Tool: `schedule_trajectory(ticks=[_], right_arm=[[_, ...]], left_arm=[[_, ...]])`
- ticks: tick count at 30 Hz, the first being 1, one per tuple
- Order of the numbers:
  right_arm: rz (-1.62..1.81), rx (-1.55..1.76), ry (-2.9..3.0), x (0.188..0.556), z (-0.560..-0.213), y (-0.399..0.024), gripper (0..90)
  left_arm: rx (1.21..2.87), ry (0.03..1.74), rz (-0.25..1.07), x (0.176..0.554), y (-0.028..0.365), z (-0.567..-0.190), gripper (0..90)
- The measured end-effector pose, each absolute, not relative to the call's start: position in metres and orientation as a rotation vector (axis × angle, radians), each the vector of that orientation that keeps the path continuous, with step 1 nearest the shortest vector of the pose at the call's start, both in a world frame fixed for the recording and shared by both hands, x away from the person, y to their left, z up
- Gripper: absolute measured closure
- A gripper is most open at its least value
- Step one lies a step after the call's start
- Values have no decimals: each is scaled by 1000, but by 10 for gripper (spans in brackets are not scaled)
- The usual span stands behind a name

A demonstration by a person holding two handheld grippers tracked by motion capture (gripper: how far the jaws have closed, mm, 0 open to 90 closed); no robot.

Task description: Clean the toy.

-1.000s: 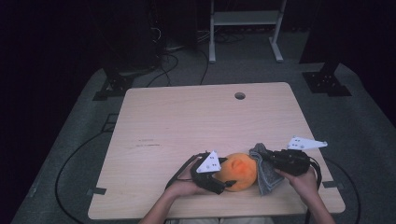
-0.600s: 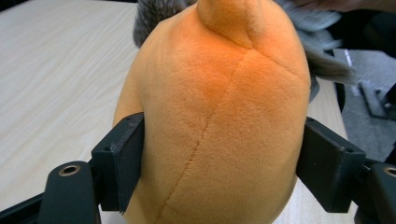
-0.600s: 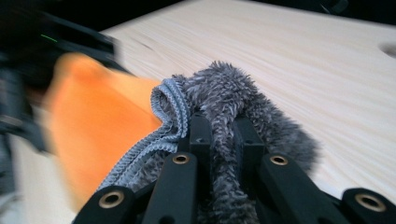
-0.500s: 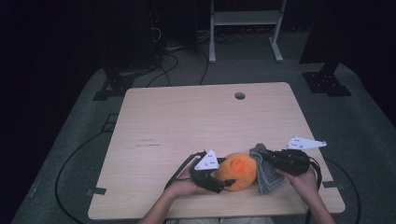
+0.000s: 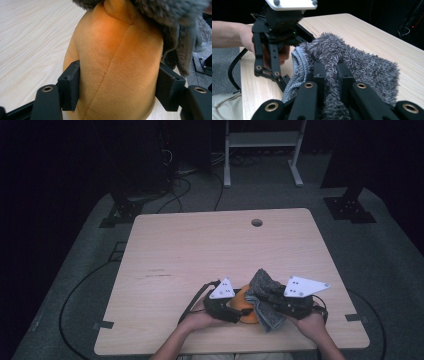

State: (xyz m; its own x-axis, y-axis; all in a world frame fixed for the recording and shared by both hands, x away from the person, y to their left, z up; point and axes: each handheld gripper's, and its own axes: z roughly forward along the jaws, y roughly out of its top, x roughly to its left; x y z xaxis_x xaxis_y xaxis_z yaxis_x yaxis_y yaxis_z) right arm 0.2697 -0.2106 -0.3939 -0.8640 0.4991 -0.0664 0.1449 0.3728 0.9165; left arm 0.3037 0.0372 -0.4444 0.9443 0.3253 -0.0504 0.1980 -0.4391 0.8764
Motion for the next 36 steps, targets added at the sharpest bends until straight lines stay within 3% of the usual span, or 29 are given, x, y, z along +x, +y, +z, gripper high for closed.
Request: schedule_trajectory(ticks=[10,18,23,30,32,34,36], right_arm=[[1411,836,2286,292,-416,-260,802],[1584,858,2194,293,-407,-256,804],[1484,873,2266,297,-412,-244,802],[1599,652,2161,275,-380,-214,804],[1565,648,2194,276,-389,-207,805],[1538,680,2241,281,-399,-208,804],[1549,706,2242,282,-403,-212,804]], left_arm=[[1995,394,122,309,43,-445,314],[1960,362,218,301,55,-401,345],[2027,396,222,305,59,-404,349],[2053,380,202,305,53,-410,341],[2060,411,153,307,51,-414,303],[2061,436,98,312,52,-422,197],[2033,439,71,316,55,-425,168]])
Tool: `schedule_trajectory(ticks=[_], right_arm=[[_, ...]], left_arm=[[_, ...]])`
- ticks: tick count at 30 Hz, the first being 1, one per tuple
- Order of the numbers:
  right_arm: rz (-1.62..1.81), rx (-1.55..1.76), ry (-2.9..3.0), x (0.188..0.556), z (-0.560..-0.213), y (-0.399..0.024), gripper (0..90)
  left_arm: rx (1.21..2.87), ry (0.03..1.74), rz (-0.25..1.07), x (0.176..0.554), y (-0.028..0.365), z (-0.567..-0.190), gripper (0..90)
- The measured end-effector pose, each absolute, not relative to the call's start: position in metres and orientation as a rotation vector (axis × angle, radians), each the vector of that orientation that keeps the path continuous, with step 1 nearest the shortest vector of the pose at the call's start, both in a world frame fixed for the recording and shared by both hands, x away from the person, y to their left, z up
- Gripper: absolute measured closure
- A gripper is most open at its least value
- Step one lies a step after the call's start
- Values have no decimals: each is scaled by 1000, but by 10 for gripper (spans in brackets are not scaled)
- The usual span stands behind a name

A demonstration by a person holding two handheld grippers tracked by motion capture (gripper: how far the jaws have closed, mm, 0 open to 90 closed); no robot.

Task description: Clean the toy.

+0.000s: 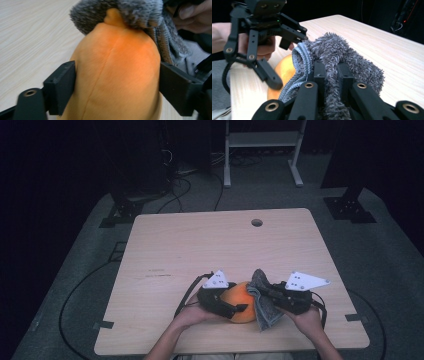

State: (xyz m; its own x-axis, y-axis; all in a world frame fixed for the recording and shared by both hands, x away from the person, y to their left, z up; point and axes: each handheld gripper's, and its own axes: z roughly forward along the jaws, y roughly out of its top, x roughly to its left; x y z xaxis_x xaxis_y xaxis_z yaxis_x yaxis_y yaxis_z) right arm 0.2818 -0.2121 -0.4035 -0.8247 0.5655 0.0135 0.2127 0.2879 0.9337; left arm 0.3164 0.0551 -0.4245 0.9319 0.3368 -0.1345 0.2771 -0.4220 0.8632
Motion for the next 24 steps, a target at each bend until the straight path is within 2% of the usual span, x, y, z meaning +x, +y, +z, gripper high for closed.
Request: schedule_trajectory(ticks=[2,9,13,15,17,20,24], right_arm=[[1551,710,2259,282,-403,-217,803],[1546,726,2269,283,-408,-223,803],[1540,761,2274,288,-414,-229,803],[1533,773,2279,290,-415,-231,803],[1526,783,2276,291,-415,-233,803],[1519,788,2264,292,-414,-234,803],[1538,801,2235,292,-409,-238,803]], left_arm=[[2023,438,39,320,57,-426,126],[2019,448,-40,328,61,-437,81],[2034,427,3,326,57,-439,80],[2031,423,20,325,56,-440,111],[2019,417,70,322,56,-439,212],[2030,453,109,318,52,-431,234],[2076,427,208,309,47,-415,306]])
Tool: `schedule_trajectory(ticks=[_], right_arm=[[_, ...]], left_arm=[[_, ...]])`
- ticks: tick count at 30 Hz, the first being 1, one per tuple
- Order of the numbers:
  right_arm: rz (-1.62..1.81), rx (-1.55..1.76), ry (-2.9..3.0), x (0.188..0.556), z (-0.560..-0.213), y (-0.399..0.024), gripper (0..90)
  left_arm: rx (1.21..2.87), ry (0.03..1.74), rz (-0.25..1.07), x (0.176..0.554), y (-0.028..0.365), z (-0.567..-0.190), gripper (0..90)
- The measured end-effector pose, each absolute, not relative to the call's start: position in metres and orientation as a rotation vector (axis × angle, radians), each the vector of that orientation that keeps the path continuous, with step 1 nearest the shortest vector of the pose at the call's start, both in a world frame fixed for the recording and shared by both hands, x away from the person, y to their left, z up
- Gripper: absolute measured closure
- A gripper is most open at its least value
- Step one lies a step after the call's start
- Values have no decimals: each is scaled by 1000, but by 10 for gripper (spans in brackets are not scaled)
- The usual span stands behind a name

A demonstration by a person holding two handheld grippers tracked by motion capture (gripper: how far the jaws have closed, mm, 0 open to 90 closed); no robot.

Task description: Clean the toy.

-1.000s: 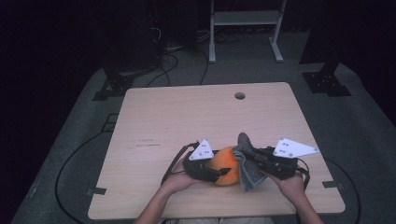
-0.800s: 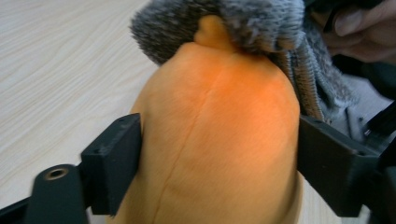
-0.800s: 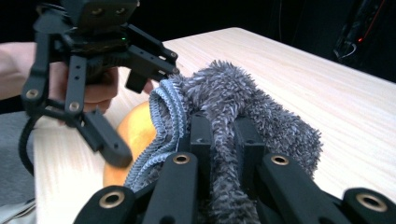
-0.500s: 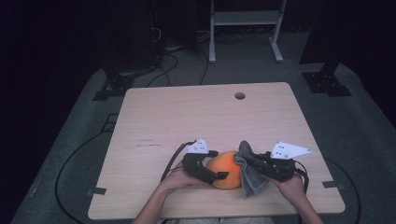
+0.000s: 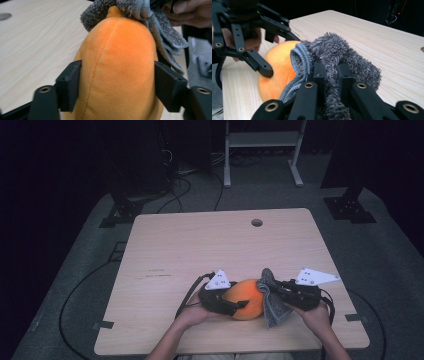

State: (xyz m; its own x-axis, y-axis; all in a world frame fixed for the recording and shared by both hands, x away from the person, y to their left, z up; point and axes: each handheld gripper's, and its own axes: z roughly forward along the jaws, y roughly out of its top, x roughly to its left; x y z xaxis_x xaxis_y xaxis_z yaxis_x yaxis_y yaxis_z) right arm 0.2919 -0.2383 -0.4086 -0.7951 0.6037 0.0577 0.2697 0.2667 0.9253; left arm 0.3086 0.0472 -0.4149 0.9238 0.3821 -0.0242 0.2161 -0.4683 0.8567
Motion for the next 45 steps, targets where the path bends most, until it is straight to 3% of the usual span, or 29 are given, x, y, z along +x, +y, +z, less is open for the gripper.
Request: schedule_trajectory(ticks=[6,12,19,25,30,35,38,45], right_arm=[[1567,795,2183,288,-399,-235,803],[1568,744,2216,285,-398,-219,803],[1492,900,2233,300,-413,-236,805],[1560,770,2204,287,-394,-214,803],[1513,789,2275,289,-405,-208,804],[1527,814,2284,291,-409,-217,804],[1537,859,2286,297,-414,-227,803],[1499,999,2235,305,-422,-247,803]], left_arm=[[2140,416,283,305,46,-408,348],[2127,405,252,306,46,-412,352],[2102,445,216,311,49,-418,326],[2099,423,256,306,35,-423,268],[2026,431,127,315,54,-417,117],[2040,470,55,325,64,-427,142],[2010,469,58,324,62,-430,214],[2009,457,66,321,60,-429,237]])
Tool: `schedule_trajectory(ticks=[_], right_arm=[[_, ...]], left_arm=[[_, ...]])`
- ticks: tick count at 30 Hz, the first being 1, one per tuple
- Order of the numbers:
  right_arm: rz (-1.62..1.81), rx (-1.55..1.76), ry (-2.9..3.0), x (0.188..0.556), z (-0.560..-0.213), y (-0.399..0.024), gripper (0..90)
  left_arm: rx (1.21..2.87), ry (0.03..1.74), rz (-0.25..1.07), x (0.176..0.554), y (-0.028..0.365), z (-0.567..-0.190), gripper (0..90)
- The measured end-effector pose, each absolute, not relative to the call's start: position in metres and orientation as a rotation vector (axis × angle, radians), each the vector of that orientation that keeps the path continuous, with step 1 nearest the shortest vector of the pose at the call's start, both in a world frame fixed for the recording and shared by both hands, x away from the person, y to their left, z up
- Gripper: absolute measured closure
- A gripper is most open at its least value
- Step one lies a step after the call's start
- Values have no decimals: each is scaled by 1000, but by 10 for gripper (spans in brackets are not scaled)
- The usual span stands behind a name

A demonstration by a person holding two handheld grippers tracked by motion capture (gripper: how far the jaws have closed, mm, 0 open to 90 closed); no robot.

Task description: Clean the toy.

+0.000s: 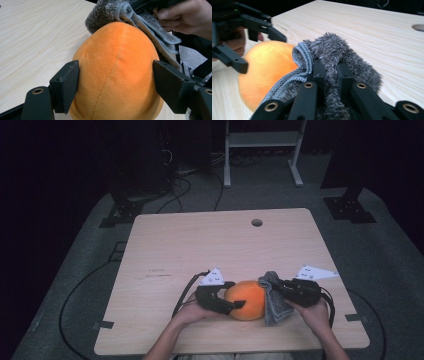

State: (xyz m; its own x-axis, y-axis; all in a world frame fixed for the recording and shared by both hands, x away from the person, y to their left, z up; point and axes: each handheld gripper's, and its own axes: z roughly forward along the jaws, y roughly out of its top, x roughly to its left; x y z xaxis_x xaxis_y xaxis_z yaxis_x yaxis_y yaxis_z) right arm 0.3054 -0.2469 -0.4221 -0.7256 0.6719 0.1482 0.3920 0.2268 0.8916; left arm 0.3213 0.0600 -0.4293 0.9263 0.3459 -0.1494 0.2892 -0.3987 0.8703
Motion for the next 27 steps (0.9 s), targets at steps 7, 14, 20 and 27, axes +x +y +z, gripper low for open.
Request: schedule_trajectory(ticks=[7,14,20,27], right_arm=[[1573,869,2214,288,-401,-235,804],[1525,827,2284,288,-411,-226,805],[1547,876,2295,296,-418,-239,803],[1466,1057,2228,305,-425,-265,802]], left_arm=[[2021,399,92,316,52,-429,176],[2025,420,17,324,63,-432,92],[2048,406,5,322,57,-439,174],[2021,415,25,320,58,-434,292]])
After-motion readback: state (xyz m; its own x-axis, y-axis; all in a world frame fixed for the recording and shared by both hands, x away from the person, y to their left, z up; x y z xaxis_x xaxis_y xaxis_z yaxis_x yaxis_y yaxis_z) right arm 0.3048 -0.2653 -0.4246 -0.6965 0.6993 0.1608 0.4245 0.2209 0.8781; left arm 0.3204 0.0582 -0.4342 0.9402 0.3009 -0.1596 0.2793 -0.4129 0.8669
